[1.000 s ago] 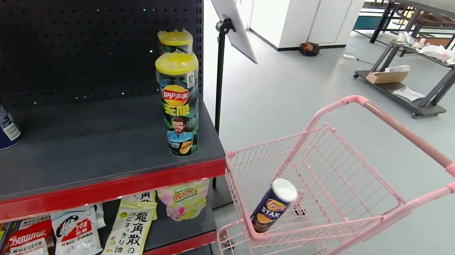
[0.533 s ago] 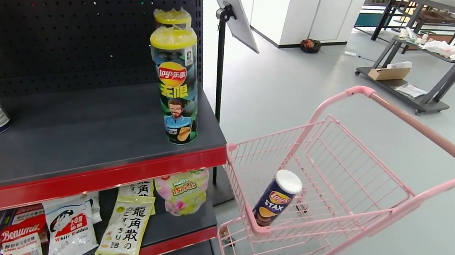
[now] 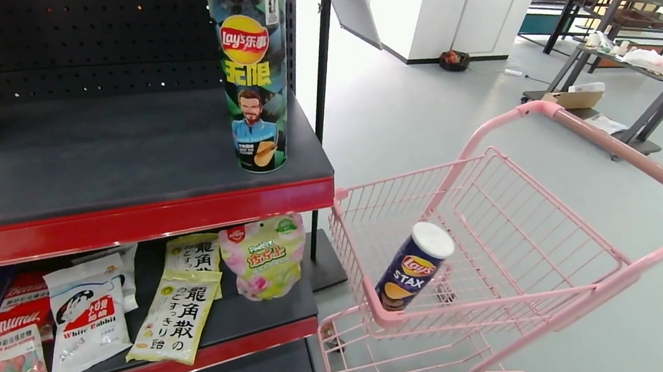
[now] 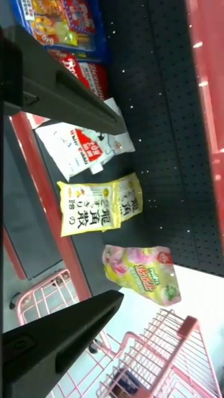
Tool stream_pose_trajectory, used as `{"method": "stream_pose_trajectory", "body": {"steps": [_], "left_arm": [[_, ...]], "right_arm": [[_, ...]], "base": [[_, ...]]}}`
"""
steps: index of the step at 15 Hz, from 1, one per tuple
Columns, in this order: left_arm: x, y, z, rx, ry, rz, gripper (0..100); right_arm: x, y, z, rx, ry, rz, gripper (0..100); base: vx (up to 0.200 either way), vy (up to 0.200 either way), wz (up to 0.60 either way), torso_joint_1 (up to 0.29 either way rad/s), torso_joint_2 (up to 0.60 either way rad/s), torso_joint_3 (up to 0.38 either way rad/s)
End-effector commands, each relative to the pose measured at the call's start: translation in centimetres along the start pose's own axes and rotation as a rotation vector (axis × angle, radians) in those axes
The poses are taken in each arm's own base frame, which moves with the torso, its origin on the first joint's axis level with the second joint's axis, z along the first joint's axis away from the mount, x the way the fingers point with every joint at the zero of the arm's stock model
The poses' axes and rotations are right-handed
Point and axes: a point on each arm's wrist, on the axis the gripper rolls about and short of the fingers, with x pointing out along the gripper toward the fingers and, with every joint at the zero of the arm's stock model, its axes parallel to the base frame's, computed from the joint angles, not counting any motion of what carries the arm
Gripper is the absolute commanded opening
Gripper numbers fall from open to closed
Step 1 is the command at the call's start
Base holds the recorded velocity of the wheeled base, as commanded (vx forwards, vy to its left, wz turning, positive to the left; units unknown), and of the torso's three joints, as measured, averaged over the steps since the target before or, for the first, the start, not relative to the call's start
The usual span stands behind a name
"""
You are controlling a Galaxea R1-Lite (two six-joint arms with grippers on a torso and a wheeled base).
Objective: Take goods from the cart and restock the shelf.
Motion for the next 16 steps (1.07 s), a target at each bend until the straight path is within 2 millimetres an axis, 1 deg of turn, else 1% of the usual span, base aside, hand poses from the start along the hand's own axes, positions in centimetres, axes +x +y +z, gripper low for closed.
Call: {"method": "stream_pose_trajectory", "body": {"steps": [1,4,9,10,11,12,13,14,15,16], "left_arm": [[0.0,0.0,0.0,0.000,0.000,0.000,100],[0.0,0.0,0.0,0.000,0.000,0.000,100],[0.0,0.0,0.0,0.000,0.000,0.000,100],[0.0,0.0,0.0,0.000,0.000,0.001,100],[0.0,0.0,0.0,0.000,0.000,0.000,100],[0.0,0.0,0.0,0.000,0.000,0.001,100],[0.0,0.0,0.0,0.000,0.000,0.000,100],[0.0,0.0,0.0,0.000,0.000,-0.002,100],[0.0,0.0,0.0,0.000,0.000,0.000,100],[0.0,0.0,0.0,0.000,0.000,0.001,100]], "right_arm": [[0.0,0.0,0.0,0.000,-0.001,0.001,100],[0.0,0.0,0.0,-0.002,-0.001,0.005,100],[0.0,0.0,0.2,-0.005,-0.016,0.005,100],[-0.1,0.0,3.0,0.008,-0.039,0.022,100],[2.9,-0.1,12.6,0.179,-0.005,0.041,100],[6.3,0.0,19.3,0.315,-0.023,0.056,100],[7.8,0.0,21.2,0.318,-0.026,0.056,100],[12.1,0.1,21.7,0.275,0.067,0.041,100],[13.1,0.1,21.0,0.223,0.110,0.051,100],[15.0,0.7,19.2,0.190,0.214,0.148,100]], "base": [[0.000,0.000,0.00,-0.154,0.54,0.378],[0.000,0.000,0.00,-0.119,0.44,0.320],[0.000,0.000,0.00,-0.016,0.06,0.047],[0.000,0.000,0.00,0.000,0.00,0.000],[0.000,0.000,0.00,0.000,0.00,0.000],[0.000,0.000,0.00,0.000,0.00,0.000],[0.000,0.000,0.00,0.000,0.00,0.000],[0.000,0.000,0.00,0.000,0.00,0.000],[0.000,0.000,0.00,0.000,0.00,0.000],[0.000,0.000,0.00,0.000,0.00,0.000]]}}
